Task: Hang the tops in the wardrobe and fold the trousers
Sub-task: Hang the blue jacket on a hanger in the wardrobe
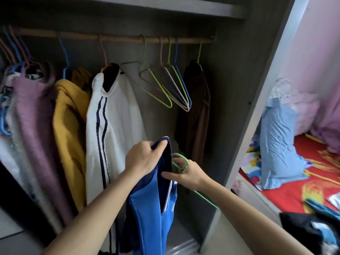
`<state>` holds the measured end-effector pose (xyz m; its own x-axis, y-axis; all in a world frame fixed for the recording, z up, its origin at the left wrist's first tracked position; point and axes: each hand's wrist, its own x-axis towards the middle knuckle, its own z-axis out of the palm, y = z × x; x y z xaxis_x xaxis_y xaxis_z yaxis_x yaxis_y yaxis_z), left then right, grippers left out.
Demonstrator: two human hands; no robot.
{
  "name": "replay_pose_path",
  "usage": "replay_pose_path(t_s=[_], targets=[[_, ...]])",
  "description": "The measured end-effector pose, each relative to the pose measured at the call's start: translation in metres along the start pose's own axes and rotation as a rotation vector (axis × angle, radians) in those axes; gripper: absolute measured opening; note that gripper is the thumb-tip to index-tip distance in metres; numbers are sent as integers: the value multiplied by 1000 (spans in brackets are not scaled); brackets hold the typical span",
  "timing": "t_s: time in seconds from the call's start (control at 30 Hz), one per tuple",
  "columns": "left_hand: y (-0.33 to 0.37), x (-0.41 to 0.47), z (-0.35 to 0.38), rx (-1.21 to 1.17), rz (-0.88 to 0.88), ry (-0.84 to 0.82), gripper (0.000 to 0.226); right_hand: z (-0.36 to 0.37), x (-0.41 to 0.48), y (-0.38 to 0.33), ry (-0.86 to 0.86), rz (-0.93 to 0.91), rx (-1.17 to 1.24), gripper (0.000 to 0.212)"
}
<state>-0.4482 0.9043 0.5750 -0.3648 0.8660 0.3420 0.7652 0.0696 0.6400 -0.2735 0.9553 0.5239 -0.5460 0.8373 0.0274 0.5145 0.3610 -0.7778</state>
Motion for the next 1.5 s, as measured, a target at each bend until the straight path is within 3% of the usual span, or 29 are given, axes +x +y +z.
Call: replay_pose_path(t_s=[0.07,0.13,0.23,0.3,0.4,0.5,0.6,0.77,0.97,1.07,1.13,1.23,1.33,1.5], targets=[[3,-4,5,15,39,-2,54,2,-3,12,58,70,-148,37],[1,-8,5,55,95,-1,54,-3,-5,22,145,154,-256,33],[-12,-12,0,342,234,-24,31,-23,-10,35,287,204,-312,24],[-26,-17,-2,453,230,-71,28,-41,-12,41,333,191,-297,18],[-46,-26,3,506,137,-110,31,-60,-9,37,336,136,-214,24],[-59,-37,14,613,-38,-43,28,-70,-8,35,307,89,-152,23],[-63,-43,26,507,-238,28,10,-78,-10,49,301,95,-60,23],[-48,-45,47,237,-347,-17,35,-94,-15,75,276,120,3,18],[12,-25,42,203,-225,130,23,-108,-23,100,181,172,103,12],[44,-11,37,192,-139,149,15,-112,-32,105,80,237,342,11],[60,-3,37,381,-65,134,11,-121,-39,104,10,285,537,11],[73,6,44,682,64,77,18,-136,-57,95,-86,286,584,13],[70,11,52,713,5,53,13,-149,-78,84,-216,267,467,22],[61,17,61,441,-223,124,14,-169,-104,70,-324,242,309,19]])
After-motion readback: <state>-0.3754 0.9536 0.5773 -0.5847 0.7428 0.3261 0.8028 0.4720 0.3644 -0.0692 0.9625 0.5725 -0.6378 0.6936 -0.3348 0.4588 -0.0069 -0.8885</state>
